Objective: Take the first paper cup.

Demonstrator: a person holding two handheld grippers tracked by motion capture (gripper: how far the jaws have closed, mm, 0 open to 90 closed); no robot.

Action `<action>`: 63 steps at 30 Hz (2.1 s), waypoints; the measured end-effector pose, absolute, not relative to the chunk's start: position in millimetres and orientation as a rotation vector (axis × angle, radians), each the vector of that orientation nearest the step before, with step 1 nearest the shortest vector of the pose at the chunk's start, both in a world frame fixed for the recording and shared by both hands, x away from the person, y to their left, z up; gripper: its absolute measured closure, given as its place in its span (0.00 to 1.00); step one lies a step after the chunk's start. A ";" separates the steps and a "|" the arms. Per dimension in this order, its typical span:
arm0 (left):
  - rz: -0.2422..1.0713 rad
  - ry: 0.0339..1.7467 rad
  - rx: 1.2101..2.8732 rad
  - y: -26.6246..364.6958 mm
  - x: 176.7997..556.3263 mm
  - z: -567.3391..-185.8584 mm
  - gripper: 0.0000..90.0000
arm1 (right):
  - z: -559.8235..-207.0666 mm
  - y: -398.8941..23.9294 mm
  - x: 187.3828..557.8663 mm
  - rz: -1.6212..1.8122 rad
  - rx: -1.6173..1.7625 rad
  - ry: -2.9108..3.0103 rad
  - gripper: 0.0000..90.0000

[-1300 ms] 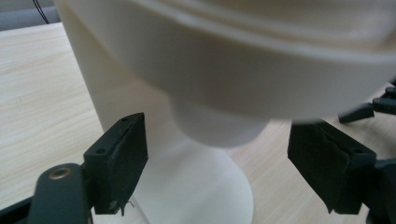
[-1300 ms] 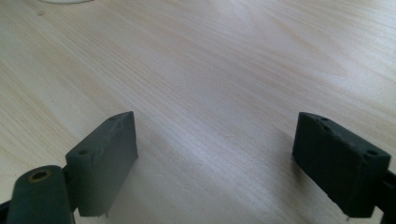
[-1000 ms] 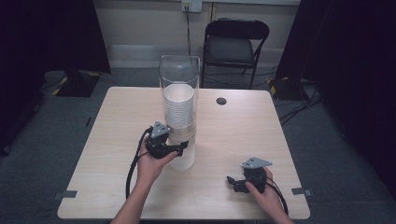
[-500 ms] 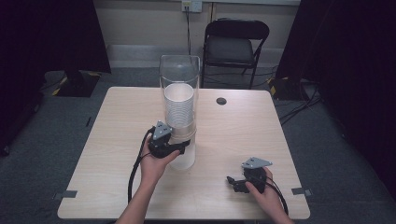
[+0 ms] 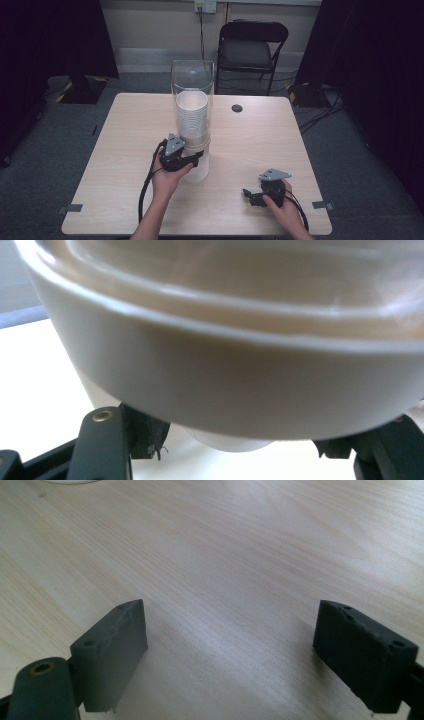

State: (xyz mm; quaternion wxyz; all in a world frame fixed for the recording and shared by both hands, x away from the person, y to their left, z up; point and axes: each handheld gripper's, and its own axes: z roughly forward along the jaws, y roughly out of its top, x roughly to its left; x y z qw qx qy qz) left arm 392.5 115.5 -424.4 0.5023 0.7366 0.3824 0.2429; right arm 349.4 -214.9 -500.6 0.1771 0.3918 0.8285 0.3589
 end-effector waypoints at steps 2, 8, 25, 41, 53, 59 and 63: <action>0.595 0.916 1.779 115.3 392.5 -425.1 0.40 | -500.6 -214.9 349.4 1.016 1.109 2.345 0.15; 0.624 0.914 1.734 113.5 389.3 -430.6 0.40 | -500.6 -214.8 349.3 1.015 1.111 2.344 0.15; 0.590 1.102 1.915 116.3 380.5 -496.8 0.41 | -500.6 -214.8 349.0 1.014 1.113 2.342 0.15; 0.499 0.995 2.047 136.2 370.8 -489.9 0.40 | -500.7 -214.8 349.8 1.018 1.106 2.348 0.14; 0.368 0.855 2.115 143.2 347.0 -484.7 0.39 | -499.8 -213.1 351.7 1.020 1.074 2.336 0.17; 0.337 0.816 2.122 145.7 337.3 -484.5 0.39 | -490.3 -191.1 359.3 1.058 1.045 2.351 0.18; 0.313 0.801 2.117 142.0 334.7 -485.0 0.39 | -487.7 -165.8 363.5 1.051 0.993 2.356 0.18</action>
